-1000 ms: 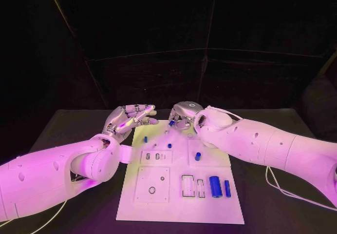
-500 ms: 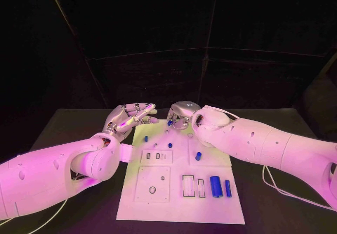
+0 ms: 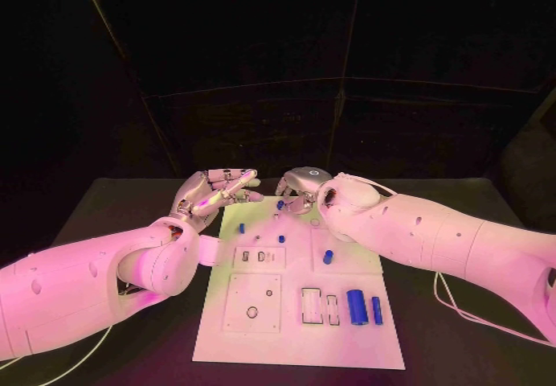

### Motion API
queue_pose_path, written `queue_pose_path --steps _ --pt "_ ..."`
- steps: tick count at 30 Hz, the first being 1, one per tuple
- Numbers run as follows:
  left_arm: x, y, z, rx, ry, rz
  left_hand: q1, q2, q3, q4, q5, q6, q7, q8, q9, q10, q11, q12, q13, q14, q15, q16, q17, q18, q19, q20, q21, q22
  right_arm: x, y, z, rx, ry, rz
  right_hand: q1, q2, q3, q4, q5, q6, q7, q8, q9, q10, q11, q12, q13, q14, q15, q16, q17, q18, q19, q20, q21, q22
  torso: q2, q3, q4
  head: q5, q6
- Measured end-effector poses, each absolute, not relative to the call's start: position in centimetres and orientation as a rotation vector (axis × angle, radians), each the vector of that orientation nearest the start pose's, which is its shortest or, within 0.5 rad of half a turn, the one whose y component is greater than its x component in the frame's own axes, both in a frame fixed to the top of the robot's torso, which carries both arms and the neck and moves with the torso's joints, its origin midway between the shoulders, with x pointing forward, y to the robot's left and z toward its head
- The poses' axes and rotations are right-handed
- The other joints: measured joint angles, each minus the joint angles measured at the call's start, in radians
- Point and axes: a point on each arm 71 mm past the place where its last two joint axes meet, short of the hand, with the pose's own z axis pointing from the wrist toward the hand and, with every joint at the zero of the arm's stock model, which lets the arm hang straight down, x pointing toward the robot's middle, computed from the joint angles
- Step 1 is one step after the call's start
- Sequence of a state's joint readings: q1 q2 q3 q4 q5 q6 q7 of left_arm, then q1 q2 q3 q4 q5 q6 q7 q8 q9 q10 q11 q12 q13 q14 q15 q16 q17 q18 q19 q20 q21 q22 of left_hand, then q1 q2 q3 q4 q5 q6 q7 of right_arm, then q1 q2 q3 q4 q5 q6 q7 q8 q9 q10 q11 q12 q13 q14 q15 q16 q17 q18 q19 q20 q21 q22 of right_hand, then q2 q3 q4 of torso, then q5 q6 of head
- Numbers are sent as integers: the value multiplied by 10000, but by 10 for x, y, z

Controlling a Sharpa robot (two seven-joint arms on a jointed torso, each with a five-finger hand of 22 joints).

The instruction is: Assemble the parts on the task board

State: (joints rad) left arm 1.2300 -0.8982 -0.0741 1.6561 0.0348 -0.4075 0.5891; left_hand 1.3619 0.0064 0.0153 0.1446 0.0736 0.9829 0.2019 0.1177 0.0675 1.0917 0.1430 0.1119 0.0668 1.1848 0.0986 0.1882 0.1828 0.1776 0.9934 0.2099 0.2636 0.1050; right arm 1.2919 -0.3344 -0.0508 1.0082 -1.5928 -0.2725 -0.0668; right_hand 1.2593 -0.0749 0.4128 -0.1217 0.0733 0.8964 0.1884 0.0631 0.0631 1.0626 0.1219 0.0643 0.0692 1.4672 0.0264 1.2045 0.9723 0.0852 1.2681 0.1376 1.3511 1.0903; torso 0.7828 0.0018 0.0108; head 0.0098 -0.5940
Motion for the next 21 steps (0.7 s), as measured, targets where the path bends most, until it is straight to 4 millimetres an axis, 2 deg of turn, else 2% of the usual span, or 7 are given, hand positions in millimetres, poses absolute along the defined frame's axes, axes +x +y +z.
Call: queue_pose_path --steps 6,10,12,13,17,19,21 --pt "466 208 -155 -10308 12331 -16202 0 0 0 0 0 0 0 -13 0 0 0 0 0 0 0 0 0 0 0 0 0 0 562 -92 -156 -3671 15446 5637 79 -79 -103 78 12 -76 16 0 44 -47 7 235 13 -23 23 -109 -249 0 3 -2 -4 -65 -8 7 -17 12 7" --pt "467 211 -155 -10319 12307 -16144 0 0 0 0 0 0 -1 -13 0 0 0 0 0 0 0 1 -1 -1 0 0 0 1 556 -116 -151 -3401 15352 5616 79 -79 -186 161 168 154 -30 63 90 378 -75 494 86 -23 23 -52 -113 0 33 -28 0 93 -20 7 -38 34 31" --pt "467 212 -155 -10324 12296 -16113 0 0 0 0 0 -1 0 -13 1 0 0 0 0 0 0 3 -1 -1 0 0 0 1 553 -127 -146 -3162 15277 5709 79 -78 -261 236 204 380 -52 145 123 867 -164 768 193 -18 17 160 148 -1 267 -73 162 356 -25 8 -56 41 47" --pt "467 213 -155 -10328 12292 -16098 0 0 0 0 0 -1 -1 -13 1 0 0 0 0 0 0 3 -1 -2 0 0 0 1 552 -132 -143 -3010 15231 5748 74 -84 -287 263 238 470 -69 182 138 1084 -204 889 252 -4 -44 252 275 1 356 -98 229 479 -25 8 -64 45 54" --pt "468 215 -155 -10337 12273 -16046 0 0 0 0 0 -1 0 -13 1 0 0 0 0 0 0 4 -2 -2 0 0 0 -7 548 -157 -134 -2316 15232 5780 -172 -434 -652 513 580 650 -304 230 143 2465 -555 1852 852 -7 -363 741 921 -1 754 -353 561 1119 -37 19 -95 51 86" --pt "469 216 -156 -10340 12263 -16023 0 0 0 0 0 -1 -1 -13 1 0 0 0 0 0 0 4 1 -1 0 0 0 -7 547 -171 -133 -1924 15379 5689 -299 -640 -986 666 861 557 -399 191 118 2809 -644 2337 1242 -1 -396 978 1256 0 950 -431 704 1399 -40 19 -102 47 100" --pt "470 216 -156 -10343 12253 -15999 0 0 0 0 0 0 -1 -13 1 0 0 0 0 0 0 4 8 -1 0 0 0 -7 547 -181 -133 -1617 15570 5556 -304 -733 -1560 933 1115 403 -465 114 89 2819 -720 3128 2026 -18 -450 1259 1641 -5 1102 -485 829 1649 -40 16 -102 20 123"
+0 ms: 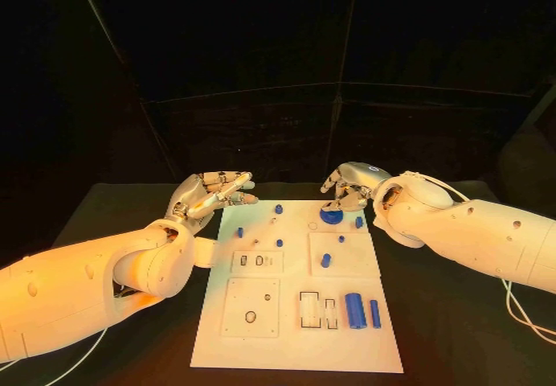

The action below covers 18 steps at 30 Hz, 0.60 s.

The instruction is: Assemble the parts on the task board

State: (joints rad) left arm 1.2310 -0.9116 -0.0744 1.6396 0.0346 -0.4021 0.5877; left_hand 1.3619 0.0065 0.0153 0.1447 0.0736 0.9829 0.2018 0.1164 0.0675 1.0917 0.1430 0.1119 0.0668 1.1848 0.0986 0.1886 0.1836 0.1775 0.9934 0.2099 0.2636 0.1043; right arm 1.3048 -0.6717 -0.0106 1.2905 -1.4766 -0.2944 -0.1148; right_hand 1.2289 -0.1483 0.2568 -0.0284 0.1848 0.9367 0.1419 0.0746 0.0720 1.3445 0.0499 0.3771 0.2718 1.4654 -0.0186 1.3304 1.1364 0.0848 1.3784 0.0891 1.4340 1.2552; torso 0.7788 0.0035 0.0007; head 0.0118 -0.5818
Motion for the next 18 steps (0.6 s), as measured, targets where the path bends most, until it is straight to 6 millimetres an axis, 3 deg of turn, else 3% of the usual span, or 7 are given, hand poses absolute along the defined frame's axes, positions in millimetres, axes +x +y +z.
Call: queue_pose_path --steps 2,5,8,13,18 --pt "470 217 -156 -10343 12250 -15990 0 0 0 0 0 0 0 0 0 0 0 0 0 0 0 0 0 1 0 0 0 0 548 -189 -134 -1345 15824 5402 124 6 -800 423 47 -165 100 -1 -6 -544 20 1032 1125 -1 0 253 353 -158 61 30 61 165 1 -2 0 -38 16" --pt "471 216 -156 -10340 12250 -15991 0 0 0 0 0 0 0 0 0 0 0 0 0 0 0 0 0 0 0 0 0 1 550 -196 -137 -1118 16212 5195 639 224 -1720 1080 145 -241 175 -1 -6 -1367 83 2583 2848 30 46 520 721 -157 86 55 136 340 4 -2 0 -70 20" --pt "471 216 -156 -10338 12252 -15995 0 0 0 0 0 0 0 0 0 0 0 0 0 0 0 0 -1 -1 0 0 0 1 552 -199 -139 -1002 16508 5028 887 301 -2052 1412 147 -282 149 0 -6 -1532 179 3515 3935 30 46 636 928 -157 141 110 211 436 13 0 0 -73 21" --pt "472 215 -157 -10331 12264 -16022 0 0 0 0 0 0 0 0 0 0 0 0 0 0 0 0 -2 0 0 0 0 2 556 -200 -143 -906 16955 4784 1205 333 -2301 1662 154 -351 216 0 -5 -1532 179 4409 4982 20 56 786 1159 -156 176 146 211 524 21 -1 21 -106 1" --pt "473 215 -157 -10330 12264 -16017 0 0 0 0 0 0 0 0 0 0 0 0 0 0 0 0 -2 0 0 0 0 2 558 -196 -146 -1019 17263 4648 1530 341 -2496 1919 154 -365 230 35 -5 -908 250 6387 7076 -1 83 1202 1700 -154 210 180 300 529 22 -9 42 -126 -17"
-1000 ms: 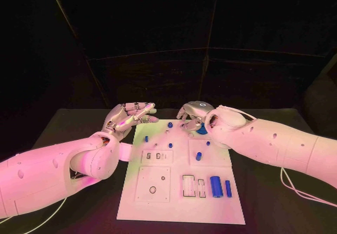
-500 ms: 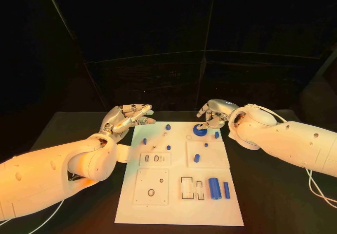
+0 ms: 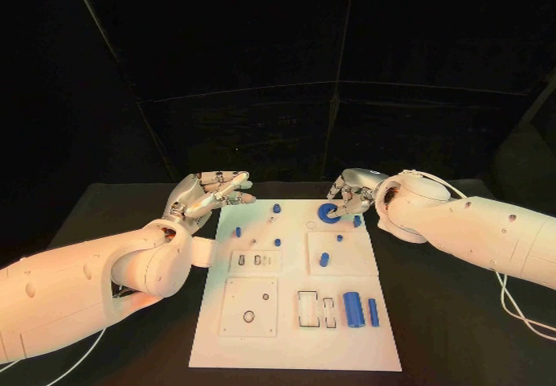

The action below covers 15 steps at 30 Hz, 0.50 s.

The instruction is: Assemble the parts on the task board

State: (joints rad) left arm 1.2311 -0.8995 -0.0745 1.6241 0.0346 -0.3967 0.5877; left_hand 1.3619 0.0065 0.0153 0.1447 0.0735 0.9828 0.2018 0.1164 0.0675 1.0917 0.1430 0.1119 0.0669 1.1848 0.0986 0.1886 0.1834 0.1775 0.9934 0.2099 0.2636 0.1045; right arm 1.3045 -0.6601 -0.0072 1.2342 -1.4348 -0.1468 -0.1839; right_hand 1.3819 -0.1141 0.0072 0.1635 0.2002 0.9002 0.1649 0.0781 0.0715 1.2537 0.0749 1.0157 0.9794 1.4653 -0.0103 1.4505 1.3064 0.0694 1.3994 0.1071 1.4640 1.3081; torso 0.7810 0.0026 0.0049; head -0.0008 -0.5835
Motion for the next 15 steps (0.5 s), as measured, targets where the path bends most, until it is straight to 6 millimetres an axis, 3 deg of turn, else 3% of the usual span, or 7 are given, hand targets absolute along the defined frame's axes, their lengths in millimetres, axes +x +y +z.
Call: queue_pose_path --steps 4,15 --pt "473 214 -157 -10327 12269 -16029 0 0 0 0 0 0 0 0 0 0 0 0 0 0 0 0 -1 0 0 0 0 0 560 -194 -148 -1174 17424 4491 120 104 -59 58 0 0 0 24 0 330 21 985 1030 -1 67 135 18 0 35 35 29 -1 0 -6 2 -1 -7" --pt "473 214 -157 -10326 12274 -16033 0 0 0 0 0 0 0 0 0 0 0 0 0 0 0 0 -1 0 0 0 0 1 561 -192 -151 -1517 17693 4230 229 213 -59 58 0 4 -4 116 28 453 10 1540 1641 -4 69 223 16 1 75 70 67 -2 0 -13 6 -22 -28"
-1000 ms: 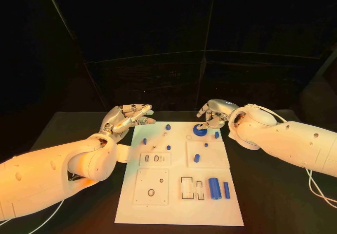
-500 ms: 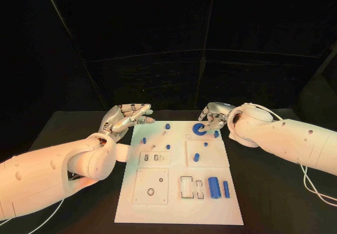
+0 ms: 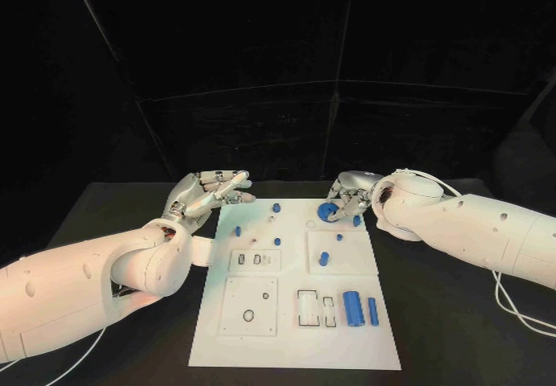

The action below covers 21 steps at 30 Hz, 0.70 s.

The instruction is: Assemble the parts on the task board

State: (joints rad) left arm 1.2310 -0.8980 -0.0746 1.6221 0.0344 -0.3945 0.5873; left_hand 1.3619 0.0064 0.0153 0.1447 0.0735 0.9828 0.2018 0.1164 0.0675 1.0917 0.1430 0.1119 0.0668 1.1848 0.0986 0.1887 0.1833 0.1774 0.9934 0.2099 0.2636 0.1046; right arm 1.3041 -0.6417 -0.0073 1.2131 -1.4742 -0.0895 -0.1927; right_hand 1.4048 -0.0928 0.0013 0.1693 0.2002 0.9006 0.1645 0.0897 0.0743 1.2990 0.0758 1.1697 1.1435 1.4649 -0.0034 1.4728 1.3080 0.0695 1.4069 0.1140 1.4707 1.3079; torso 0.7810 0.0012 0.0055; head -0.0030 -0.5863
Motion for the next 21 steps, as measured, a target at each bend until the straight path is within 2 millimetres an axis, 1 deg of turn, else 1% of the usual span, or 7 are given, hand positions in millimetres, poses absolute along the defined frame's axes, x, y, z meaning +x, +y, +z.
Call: queue_pose_path --steps 4,8,12,14,15,16,21 --pt "473 215 -157 -10327 12276 -16033 0 0 0 0 0 0 0 0 0 35 35 0 0 0 0 -37 10 0 0 0 0 -12 561 -192 -151 -1574 17721 4186 90 91 0 0 106 168 -46 78 22 55 -26 163 211 0 0 26 -1 0 34 -35 40 0 -1 1 0 -5 0" --pt "473 215 -157 -10328 12275 -16030 0 0 0 0 0 0 0 0 0 35 35 0 0 0 0 -37 11 1 0 0 0 -13 561 -192 -150 -1614 17731 4163 331 331 128 -130 320 403 -76 192 36 55 -26 230 291 0 0 26 -1 1 36 -36 40 -1 -2 1 0 -6 0" --pt "473 215 -157 -10330 12274 -16025 0 0 0 0 0 0 0 0 0 35 35 0 0 0 0 -37 10 0 0 0 0 -12 561 -191 -150 -1653 17722 4180 542 514 437 -294 32 623 -91 264 33 90 -61 230 372 0 0 26 -1 1 70 -70 40 -1 -2 1 0 -18 -9" --pt "473 215 -157 -10331 12275 -16023 0 0 0 0 0 0 0 0 1 35 35 0 0 0 0 -37 10 1 0 0 0 -12 561 -191 -149 -1668 17707 4192 727 671 722 -412 -145 814 -125 327 36 132 -103 306 437 0 0 26 -2 0 122 -122 86 -1 -2 1 0 -24 -10" --pt "473 215 -157 -10331 12276 -16022 0 0 0 0 0 0 0 0 0 35 35 0 0 0 0 -36 10 1 0 0 0 -12 561 -191 -149 -1673 17706 4192 755 698 833 -458 -218 873 -139 326 36 144 -116 306 461 6 -7 26 -2 -17 123 -123 105 -2 -2 1 1 -26 -13" --pt "473 215 -157 -10332 12276 -16022 0 0 0 0 0 0 0 0 0 35 35 0 0 0 0 -37 10 0 0 0 0 -12 561 -191 -149 -1679 17701 4192 814 705 947 -499 -278 904 -134 328 35 164 -136 316 489 33 -48 34 -2 -161 123 -122 115 -2 -2 1 2 -27 -17" --pt "473 215 -157 -10333 12276 -16019 0 0 0 0 0 0 0 0 0 35 35 -43 0 0 0 -36 9 0 0 0 -40 -11 560 -188 -148 -1802 17489 4286 1065 747 1414 -739 -320 941 -123 333 33 330 -295 620 773 0 -115 89 -3 -159 298 -225 203 -2 -2 1 5 -33 -26"
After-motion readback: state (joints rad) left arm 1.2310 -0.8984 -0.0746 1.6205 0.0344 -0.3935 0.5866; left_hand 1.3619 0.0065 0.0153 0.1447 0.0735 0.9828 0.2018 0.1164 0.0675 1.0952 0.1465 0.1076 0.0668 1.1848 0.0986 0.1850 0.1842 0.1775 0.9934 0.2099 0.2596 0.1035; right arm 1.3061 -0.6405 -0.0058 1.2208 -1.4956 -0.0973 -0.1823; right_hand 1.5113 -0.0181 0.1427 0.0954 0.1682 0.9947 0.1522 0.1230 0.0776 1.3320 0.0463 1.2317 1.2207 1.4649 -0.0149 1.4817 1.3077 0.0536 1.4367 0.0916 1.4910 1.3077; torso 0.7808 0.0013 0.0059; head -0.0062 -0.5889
